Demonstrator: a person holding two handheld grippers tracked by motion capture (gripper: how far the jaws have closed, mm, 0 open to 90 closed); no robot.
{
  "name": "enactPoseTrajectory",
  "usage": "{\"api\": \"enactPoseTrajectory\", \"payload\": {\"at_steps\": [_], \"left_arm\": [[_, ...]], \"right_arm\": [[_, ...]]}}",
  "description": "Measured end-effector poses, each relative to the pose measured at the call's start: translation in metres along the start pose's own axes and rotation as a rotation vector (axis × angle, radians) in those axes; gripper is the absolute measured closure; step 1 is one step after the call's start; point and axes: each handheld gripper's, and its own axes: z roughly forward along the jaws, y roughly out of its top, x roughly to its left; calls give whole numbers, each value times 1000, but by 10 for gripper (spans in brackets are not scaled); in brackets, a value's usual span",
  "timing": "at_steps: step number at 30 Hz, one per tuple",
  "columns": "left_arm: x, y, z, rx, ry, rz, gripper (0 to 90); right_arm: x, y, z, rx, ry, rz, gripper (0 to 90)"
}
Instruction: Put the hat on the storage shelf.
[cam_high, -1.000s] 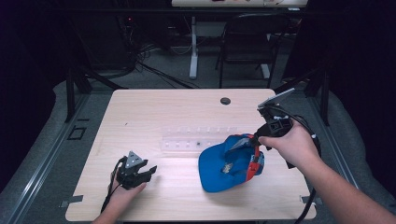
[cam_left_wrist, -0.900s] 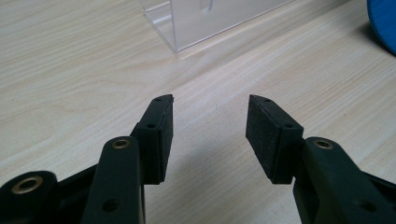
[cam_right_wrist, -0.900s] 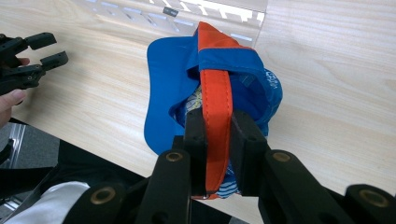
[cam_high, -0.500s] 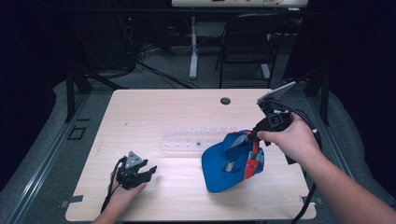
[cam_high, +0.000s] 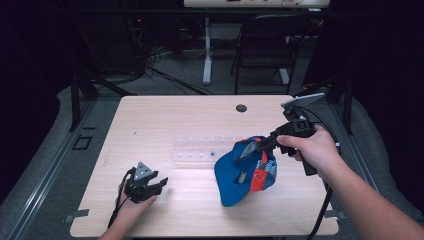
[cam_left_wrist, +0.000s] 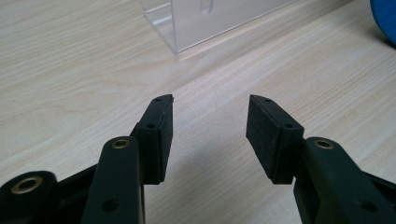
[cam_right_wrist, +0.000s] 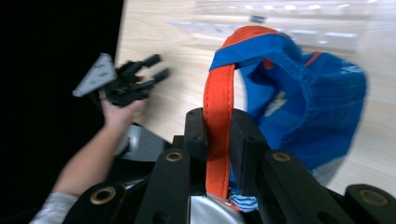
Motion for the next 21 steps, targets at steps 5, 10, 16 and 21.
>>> {"api": "enactPoseTrajectory", "payload": {"at_steps": [5, 10, 16, 21], "left_arm": [[0, 0, 1, -3, 3, -2, 515], [-1, 0, 1, -2, 2, -4, 512], [0, 0, 1, -7, 0, -5, 513], [-1, 0, 1, -2, -3, -2, 511]], "right_arm": [[-7, 1, 2, 1, 95, 22, 786], [-7, 1, 6, -7, 138, 48, 785], [-6, 1, 9, -12, 182, 43, 786], [-2, 2, 10, -31, 210, 36, 786]]}}
